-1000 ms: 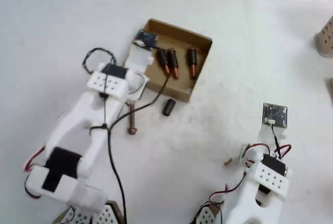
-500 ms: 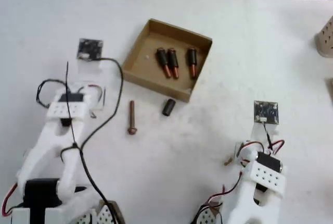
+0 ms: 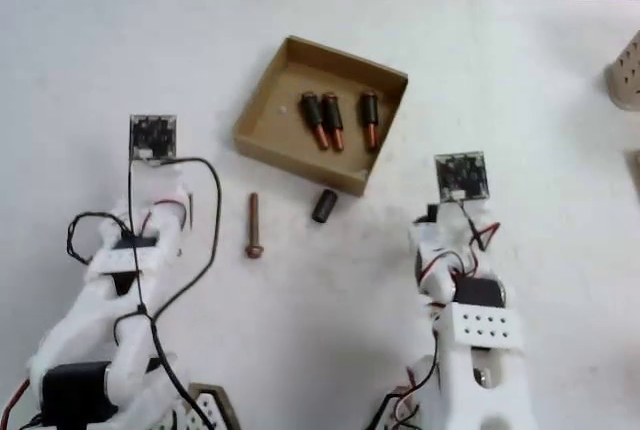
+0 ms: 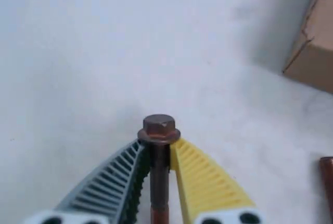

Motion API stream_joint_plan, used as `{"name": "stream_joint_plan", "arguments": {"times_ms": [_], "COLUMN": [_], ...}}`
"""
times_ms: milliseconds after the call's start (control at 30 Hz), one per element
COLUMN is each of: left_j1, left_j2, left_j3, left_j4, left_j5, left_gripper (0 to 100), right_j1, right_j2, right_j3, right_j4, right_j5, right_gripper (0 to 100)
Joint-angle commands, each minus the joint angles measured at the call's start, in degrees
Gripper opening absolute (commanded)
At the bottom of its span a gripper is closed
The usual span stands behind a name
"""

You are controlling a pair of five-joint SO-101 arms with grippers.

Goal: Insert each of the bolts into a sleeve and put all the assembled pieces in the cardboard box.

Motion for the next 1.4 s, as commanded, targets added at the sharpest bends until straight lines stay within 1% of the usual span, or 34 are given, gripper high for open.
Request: {"name": "stream_joint_plan", "arguments": {"times_ms": [0, 67, 167, 267, 467, 567, 667, 867, 933, 1100, 1267, 1367], "left_j1": [-1.1, -1.1, -1.1, -1.1, -1.1, -1.1, -1.1, -1.1, -1.1, -1.1, -1.1, -1.1], "left_j2": [-2.59, -2.59, -2.51, -2.51, -2.51, -2.51, -2.51, -2.42, -2.42, -2.42, -2.42, -2.42], "left_j3": [-0.18, -0.18, -0.18, -0.18, -0.18, -0.18, -0.18, -0.18, -0.18, -0.18, -0.18, -0.18], "left_j4": [-1.93, -1.93, -1.93, -1.93, -1.85, -1.85, -1.85, -1.85, -1.85, -1.85, -1.93, -2.02], "left_j5": [-0.7, -0.7, -0.7, -0.7, -0.88, -0.88, -0.88, -0.88, -0.88, -0.88, -0.88, -0.88], "left_gripper": [2, 2, 2, 2, 2, 2, 2, 2, 2, 2, 2, 2], "right_j1": [-4.88, -7.87, -12.0, -15.69, -21.67, -23.6, -24.31, -27.65, -28.79, -31.08, -30.73, -31.08], "right_j2": [-0.66, -0.66, -0.66, -0.57, -0.48, 2.51, 9.54, 26.42, 31.69, 45.85, 61.76, 68.79], "right_j3": [-5.19, -6.42, -7.47, -7.47, -7.47, -7.38, -7.47, -8.26, -9.32, -14.86, -22.95, -24.35], "right_j4": [-0.84, -0.84, -2.68, -7.87, -19.21, -26.51, -37.58, -64.84, -71.6, -82.15, -91.47, -99.82], "right_j5": [-0.44, -0.79, -5.1, -7.03, -7.21, -7.3, -7.3, -7.3, -7.3, -7.3, -7.3, -7.3], "right_gripper": [1.7, 1.7, 1.7, 1.6, 1.6, 1.6, 1.6, 1.6, 1.6, 1.6, 1.6, 1.6]}}
